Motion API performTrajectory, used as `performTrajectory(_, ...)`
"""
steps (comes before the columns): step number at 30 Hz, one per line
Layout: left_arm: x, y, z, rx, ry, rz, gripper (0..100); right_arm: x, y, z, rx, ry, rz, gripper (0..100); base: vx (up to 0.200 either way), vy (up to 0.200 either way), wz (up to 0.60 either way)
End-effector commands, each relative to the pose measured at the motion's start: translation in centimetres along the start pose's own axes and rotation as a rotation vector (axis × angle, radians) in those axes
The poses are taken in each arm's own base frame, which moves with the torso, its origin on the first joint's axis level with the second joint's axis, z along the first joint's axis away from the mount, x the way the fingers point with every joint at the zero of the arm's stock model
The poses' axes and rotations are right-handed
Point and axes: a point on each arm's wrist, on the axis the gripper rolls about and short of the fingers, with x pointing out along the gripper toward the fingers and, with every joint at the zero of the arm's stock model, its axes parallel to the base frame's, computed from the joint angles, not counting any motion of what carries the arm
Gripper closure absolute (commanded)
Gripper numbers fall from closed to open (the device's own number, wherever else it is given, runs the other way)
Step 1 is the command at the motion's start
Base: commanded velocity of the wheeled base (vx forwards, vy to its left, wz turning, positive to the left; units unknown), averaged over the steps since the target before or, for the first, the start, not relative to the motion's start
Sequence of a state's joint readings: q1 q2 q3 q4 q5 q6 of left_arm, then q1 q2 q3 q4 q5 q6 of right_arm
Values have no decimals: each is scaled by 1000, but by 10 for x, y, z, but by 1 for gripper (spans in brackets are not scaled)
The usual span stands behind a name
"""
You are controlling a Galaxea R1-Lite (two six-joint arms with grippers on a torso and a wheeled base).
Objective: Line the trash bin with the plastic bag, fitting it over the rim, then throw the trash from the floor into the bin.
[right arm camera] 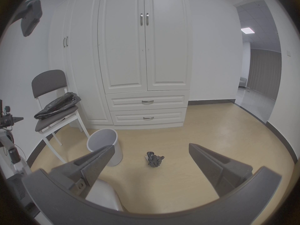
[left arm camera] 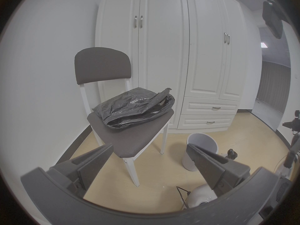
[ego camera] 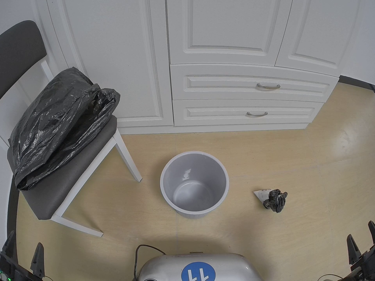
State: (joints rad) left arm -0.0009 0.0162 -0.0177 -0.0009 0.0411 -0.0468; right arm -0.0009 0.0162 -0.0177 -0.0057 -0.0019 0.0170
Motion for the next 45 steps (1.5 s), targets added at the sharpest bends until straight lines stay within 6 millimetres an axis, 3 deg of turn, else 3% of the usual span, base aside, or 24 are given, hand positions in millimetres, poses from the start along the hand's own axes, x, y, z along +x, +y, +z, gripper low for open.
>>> performTrajectory(1, 0, 0, -5, -12, -1, 10, 0, 0, 0, -5, 8, -2, -2, 0, 0, 0, 0)
performTrajectory(20, 0, -1, -4, 65, -11, -30, 0, 0, 0, -4, -39, -4, 24, 0, 0, 0, 0)
performTrajectory(21, -1, 0, 3, 7, -68, -3, 0, -4, 0, 13, 63, -104, 11, 0, 0, 0, 0)
performTrajectory(22, -5, -1, 25, -98, -234, -12, 0, -11, 1, 36, 176, -220, 24, 0, 0, 0, 0)
performTrajectory(24, -12, -2, 47, -165, -353, -66, 0, -16, 1, 51, 204, -234, 38, 0, 0, 0, 0)
performTrajectory(27, -13, -3, 53, -139, -323, -99, 0, -17, 1, 58, 184, -186, 40, 0, 0, 0, 0)
performTrajectory(30, -6, -4, 71, -68, -169, -84, 0, -7, 2, 74, 140, -77, 108, 0, 0, 0, 0)
performTrajectory(35, 23, -7, 136, -67, -80, 12, 0, 32, 4, 113, 84, 77, 121, 0, 0, 0, 0)
performTrajectory(37, 30, -7, 144, -67, -70, 37, 0, 39, 5, 118, 69, 96, 115, 0, 0, 0, 0)
performTrajectory(38, 52, -7, 161, -65, -23, 129, 0, 59, 5, 134, 44, 136, 84, 0, 0, 0, 0)
performTrajectory(39, 53, -6, 162, -64, -19, 137, 0, 60, 4, 135, 44, 139, 79, 0, 0, 0, 0)
performTrajectory(41, 93, -4, 171, -43, 68, 300, 0, 87, 4, 153, 32, 182, 40, 0, 0, 0, 0)
performTrajectory(45, 138, -3, 175, -24, 100, 488, 0, 120, 3, 177, 34, 202, 1, 0, 0, 0, 0)
